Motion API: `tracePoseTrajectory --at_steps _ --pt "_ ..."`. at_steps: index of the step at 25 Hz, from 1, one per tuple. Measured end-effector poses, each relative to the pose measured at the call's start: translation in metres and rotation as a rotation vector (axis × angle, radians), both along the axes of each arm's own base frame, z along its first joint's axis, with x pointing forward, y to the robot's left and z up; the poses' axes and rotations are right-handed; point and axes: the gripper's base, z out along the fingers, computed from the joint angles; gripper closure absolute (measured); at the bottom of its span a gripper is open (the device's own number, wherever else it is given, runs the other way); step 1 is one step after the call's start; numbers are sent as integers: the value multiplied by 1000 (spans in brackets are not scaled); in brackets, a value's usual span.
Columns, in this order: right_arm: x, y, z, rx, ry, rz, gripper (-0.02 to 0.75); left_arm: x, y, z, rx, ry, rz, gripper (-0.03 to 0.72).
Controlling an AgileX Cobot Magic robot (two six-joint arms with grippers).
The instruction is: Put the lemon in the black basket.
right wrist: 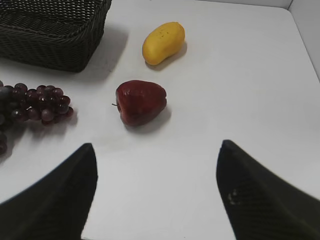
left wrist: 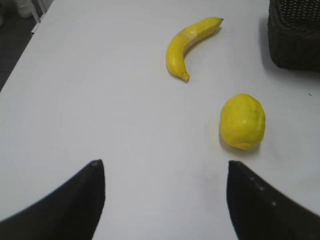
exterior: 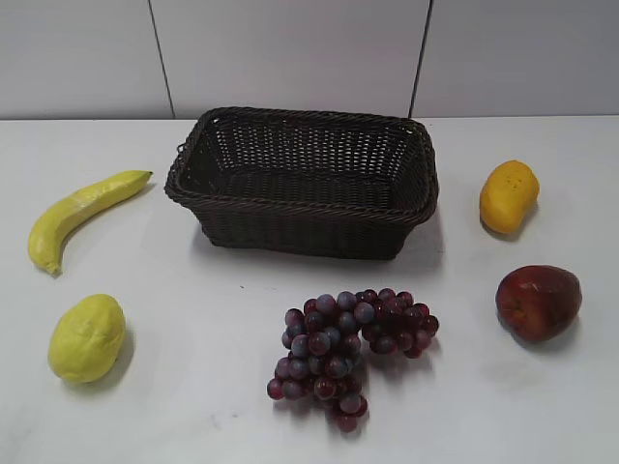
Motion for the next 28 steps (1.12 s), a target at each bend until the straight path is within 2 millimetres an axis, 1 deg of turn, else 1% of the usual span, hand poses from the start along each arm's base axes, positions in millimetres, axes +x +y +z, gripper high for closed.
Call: tracePoseTrajectory --at_steps 4,9,11,14,17,21,25,28 --pt "0 0 0 1 0 -1 176 26 1 14 -5 119 1 127" --pt "0 0 0 1 0 -1 176 73 4 22 -14 271 8 127" --pt "0 0 0 1 0 -1 176 93 5 24 -18 317 12 127" --pt "0 0 0 1 0 -1 176 124 6 21 -22 391 9 127" --pt "0 0 0 0 0 0 176 149 4 17 -39 462 -19 127" --pt "0 0 0 0 0 0 176 178 -11 8 -53 550 -98 127" --pt "0 0 0 0 0 0 176 199 -38 -6 -37 615 -192 127" --pt "0 0 0 0 0 0 176 213 -60 -24 -45 660 -219 127"
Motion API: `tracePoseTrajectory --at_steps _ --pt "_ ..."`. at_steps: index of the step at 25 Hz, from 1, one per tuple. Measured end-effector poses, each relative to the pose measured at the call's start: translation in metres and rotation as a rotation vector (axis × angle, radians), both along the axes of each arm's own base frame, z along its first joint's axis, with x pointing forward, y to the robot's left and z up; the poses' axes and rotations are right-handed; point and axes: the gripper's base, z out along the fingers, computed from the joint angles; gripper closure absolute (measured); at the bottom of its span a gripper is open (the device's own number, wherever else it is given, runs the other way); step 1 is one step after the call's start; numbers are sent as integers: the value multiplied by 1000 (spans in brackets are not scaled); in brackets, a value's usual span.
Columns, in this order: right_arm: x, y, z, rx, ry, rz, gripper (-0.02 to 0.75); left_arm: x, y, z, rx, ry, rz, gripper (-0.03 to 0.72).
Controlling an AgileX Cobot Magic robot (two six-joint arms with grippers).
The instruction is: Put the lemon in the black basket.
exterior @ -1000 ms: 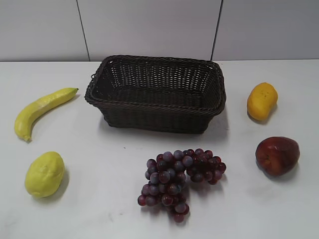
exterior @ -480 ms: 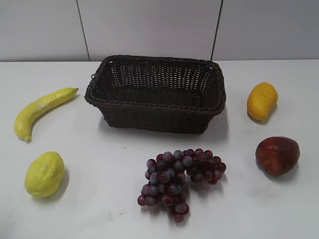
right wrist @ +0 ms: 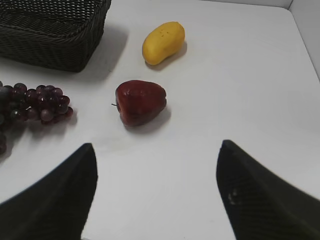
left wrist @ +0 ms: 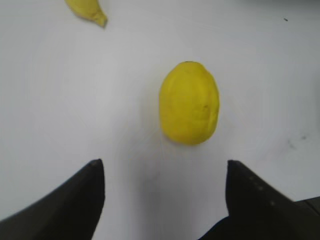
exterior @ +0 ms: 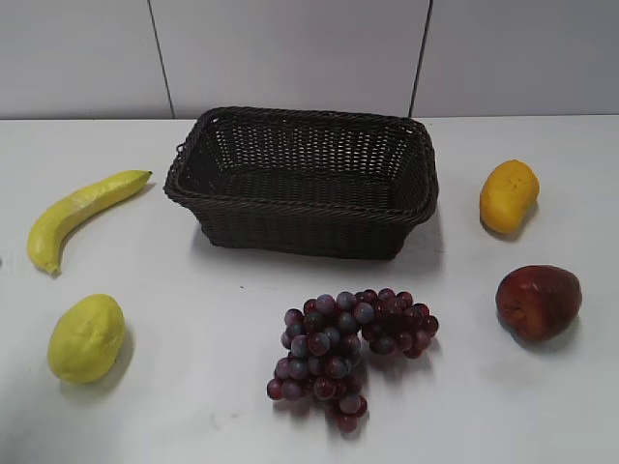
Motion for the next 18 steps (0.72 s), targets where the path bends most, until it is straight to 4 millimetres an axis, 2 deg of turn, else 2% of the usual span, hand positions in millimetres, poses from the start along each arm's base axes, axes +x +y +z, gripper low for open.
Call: tracePoseTrajectory --at_steps 5,11,14,18 --pt "0 0 0 0 0 0 176 20 -27 -40 23 104 -34 127" --pt "0 0 0 0 0 0 176 41 -35 -92 65 211 0 127" --pt "0 0 0 0 0 0 176 46 -37 -109 81 236 9 127" --pt "0 0 0 0 0 0 176 49 -37 -119 92 255 10 124"
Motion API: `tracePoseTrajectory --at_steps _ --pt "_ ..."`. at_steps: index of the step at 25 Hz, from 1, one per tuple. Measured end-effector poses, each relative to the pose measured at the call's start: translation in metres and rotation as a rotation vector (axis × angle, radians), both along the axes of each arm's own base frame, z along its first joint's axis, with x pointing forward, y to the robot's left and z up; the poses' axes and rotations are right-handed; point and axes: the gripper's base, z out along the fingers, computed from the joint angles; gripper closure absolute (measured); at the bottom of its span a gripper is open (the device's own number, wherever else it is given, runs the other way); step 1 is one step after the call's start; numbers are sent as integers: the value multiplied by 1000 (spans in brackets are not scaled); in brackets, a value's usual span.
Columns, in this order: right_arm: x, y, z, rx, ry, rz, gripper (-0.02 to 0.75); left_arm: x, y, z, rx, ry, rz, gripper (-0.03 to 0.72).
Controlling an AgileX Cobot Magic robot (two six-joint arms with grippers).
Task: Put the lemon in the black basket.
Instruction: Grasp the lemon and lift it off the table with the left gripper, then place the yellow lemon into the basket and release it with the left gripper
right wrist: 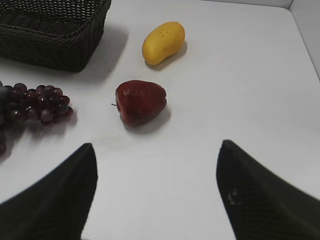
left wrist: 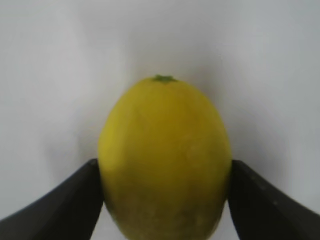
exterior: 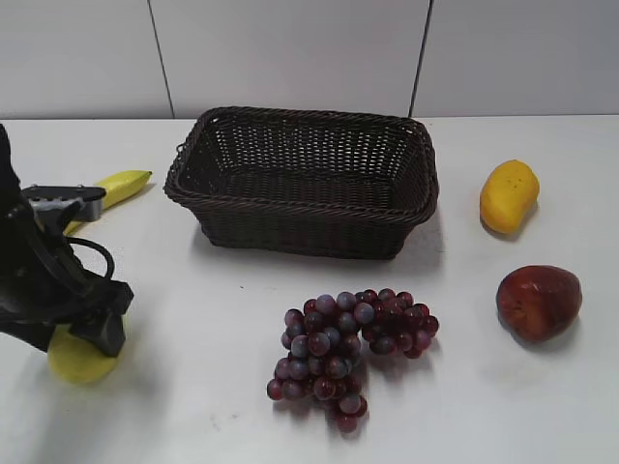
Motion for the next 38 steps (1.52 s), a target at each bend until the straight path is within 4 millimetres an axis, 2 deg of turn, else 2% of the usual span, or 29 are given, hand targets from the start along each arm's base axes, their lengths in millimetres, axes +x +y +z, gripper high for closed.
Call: tracePoseTrajectory --at_steps 6,9,13,15,19,22,23,26,32,35,38 --pt "0 0 0 0 0 0 176 0 0 0 3 11 -4 146" --pt "0 0 0 0 0 0 176 0 0 14 6 11 -25 146" --pt "0 0 0 0 0 0 176 19 -6 63 -9 -113 -74 146" --pt "0 0 0 0 0 0 176 35 -11 94 -32 -203 -99 146" --pt "0 0 0 0 0 0 176 66 -31 153 -81 -401 -160 146" --pt "0 0 0 0 0 0 176 88 -54 175 -110 -486 -203 146" --pt "0 0 0 0 0 0 176 95 -65 177 -119 -499 -219 146" --pt "0 0 0 0 0 0 176 114 -95 167 -131 -501 -269 146" --pt "0 0 0 0 0 0 176 134 -151 110 -146 -499 -339 146" --pt "0 0 0 0 0 0 176 137 -167 84 -146 -494 -355 146" --pt "0 0 0 0 0 0 176 139 -173 62 -136 -463 -364 146"
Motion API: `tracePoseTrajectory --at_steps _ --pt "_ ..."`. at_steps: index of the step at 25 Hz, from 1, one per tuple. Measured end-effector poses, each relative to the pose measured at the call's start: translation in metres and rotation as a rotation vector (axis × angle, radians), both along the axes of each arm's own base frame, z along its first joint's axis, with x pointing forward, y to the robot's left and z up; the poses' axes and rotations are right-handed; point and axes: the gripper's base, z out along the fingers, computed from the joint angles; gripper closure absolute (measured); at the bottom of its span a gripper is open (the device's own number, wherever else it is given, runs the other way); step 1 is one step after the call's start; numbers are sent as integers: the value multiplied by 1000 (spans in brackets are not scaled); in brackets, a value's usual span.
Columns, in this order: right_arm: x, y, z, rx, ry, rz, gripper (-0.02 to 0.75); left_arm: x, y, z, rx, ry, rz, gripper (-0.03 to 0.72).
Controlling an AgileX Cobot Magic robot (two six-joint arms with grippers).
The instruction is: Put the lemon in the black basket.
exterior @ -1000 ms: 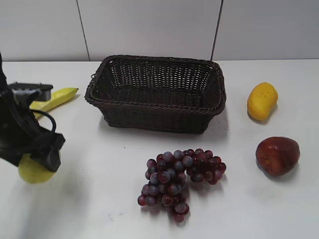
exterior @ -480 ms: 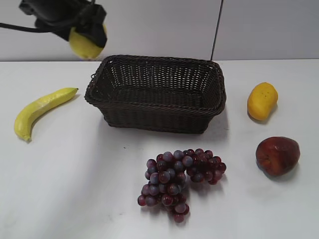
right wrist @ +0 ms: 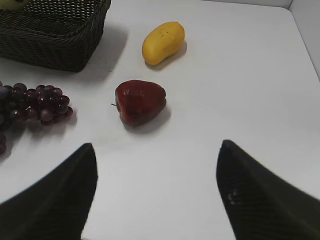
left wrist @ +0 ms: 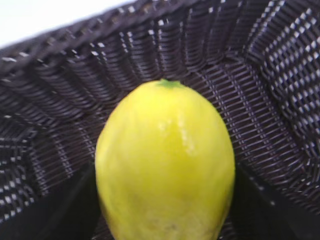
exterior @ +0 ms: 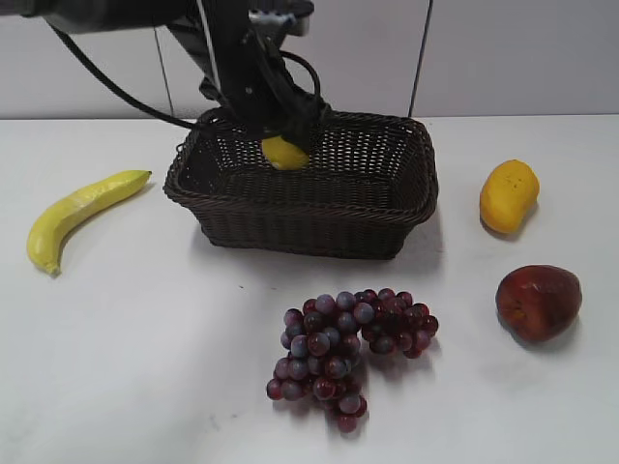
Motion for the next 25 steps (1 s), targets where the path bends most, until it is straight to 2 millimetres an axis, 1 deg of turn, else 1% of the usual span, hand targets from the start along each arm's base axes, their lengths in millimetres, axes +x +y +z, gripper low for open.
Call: tracePoseTrajectory --at_steps 2,4,5,6,7,9,11,14,17,19,23,25 --pt "0 0 0 1 0 0 176 1 -1 -12 10 22 1 146" --pt "0 0 0 1 0 0 176 2 -2 -19 21 39 -1 146" --pt "0 0 0 1 0 0 176 2 -1 -21 26 46 -1 124" --pt "0 0 0 1 0 0 176 1 -2 -21 26 50 -1 76" --pt "0 0 0 1 0 0 176 1 -2 -19 28 57 -3 47" --pt "0 0 0 1 0 0 176 2 -3 -10 32 67 -11 38" --pt "0 0 0 1 0 0 176 2 -4 4 45 90 -26 52" --pt "0 0 0 0 0 0 176 3 -1 36 76 105 -49 81" --pt "0 0 0 0 0 0 176 7 16 73 96 108 -17 94" --pt "0 0 0 0 0 0 176 15 35 92 74 90 44 96" --pt "0 0 0 0 0 0 176 29 86 116 47 71 185 101" --pt "0 0 0 0 0 0 176 29 107 126 40 68 234 102"
